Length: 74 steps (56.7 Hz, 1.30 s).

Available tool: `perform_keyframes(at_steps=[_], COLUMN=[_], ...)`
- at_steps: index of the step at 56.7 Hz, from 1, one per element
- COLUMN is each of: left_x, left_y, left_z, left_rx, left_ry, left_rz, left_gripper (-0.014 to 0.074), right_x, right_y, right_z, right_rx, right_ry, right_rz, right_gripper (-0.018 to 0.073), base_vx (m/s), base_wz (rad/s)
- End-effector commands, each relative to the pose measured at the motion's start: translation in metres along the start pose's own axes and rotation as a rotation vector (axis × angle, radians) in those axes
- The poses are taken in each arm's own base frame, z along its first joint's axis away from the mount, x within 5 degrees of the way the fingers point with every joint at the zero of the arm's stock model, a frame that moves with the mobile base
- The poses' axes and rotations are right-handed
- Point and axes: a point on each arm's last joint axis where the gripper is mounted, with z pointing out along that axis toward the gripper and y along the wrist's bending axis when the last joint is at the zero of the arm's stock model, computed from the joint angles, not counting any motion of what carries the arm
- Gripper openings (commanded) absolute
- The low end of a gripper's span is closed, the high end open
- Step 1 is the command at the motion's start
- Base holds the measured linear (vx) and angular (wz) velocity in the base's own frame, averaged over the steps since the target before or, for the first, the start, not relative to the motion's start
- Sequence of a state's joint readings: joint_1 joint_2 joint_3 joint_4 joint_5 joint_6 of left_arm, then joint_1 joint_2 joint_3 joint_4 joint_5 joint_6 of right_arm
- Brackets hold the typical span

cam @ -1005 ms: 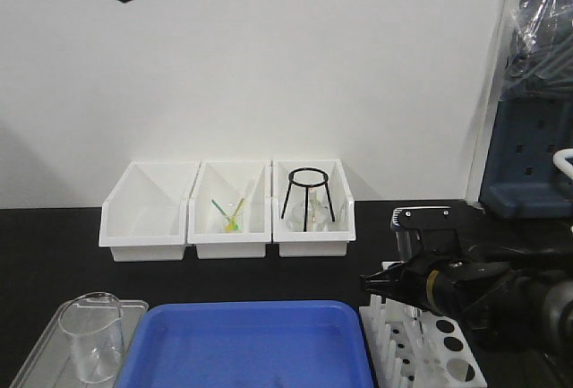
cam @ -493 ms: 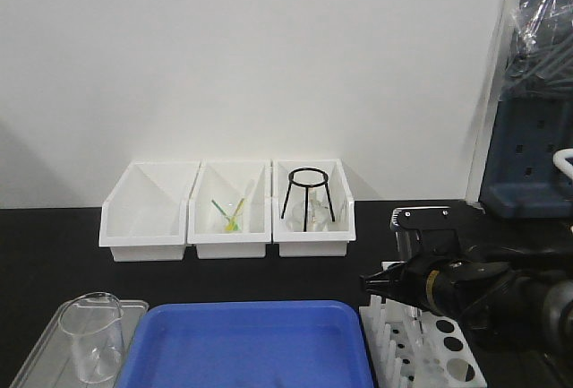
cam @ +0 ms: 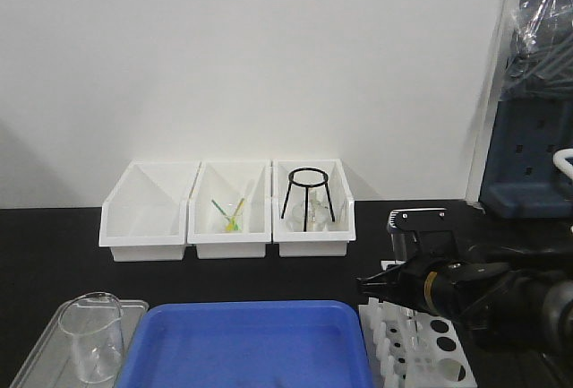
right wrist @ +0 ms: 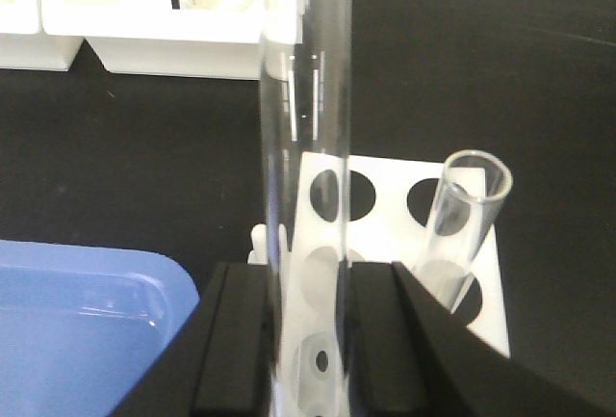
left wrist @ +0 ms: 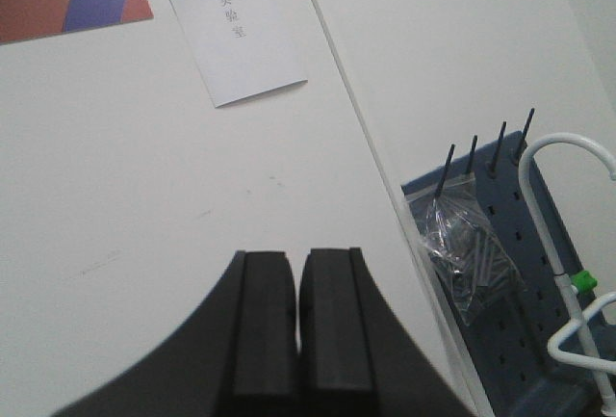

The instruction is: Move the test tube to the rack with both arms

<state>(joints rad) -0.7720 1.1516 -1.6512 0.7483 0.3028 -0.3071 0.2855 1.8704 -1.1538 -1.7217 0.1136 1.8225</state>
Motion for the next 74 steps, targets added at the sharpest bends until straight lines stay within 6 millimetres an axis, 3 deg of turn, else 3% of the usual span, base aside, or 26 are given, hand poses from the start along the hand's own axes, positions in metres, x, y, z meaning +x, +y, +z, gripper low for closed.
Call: perform_keyframes(at_steps=[1,33,74], left_x=[-0.025,-0.035,-0.035], left_y=[0.010,0.017,0.017], left_z=[-0.015,-0.028,-0.028], left_rx=[-0.008,-0.020,-0.020], left_ry=[-0.126,-0.162,-0.162], left_rz=[-0.003,-0.015,-0.015], left_gripper=[0.0158,0.0158,0.0158], right_x=[-0.025,-0.024,-0.027], right_y=[-0.003,-0.003,-0.003], right_z=[-0.015,-0.015,-0.019], right_rx=[0.021,0.019,0.019], right_ry=[-0.089,-0.084,-0.095], right_rz=[-0.065,-0.026,-0.005], right_gripper=[0.0211,0.0257,0.0422], base_vx=[0.00,0.00,0.00], base_wz=[0.00,0.00,0.00])
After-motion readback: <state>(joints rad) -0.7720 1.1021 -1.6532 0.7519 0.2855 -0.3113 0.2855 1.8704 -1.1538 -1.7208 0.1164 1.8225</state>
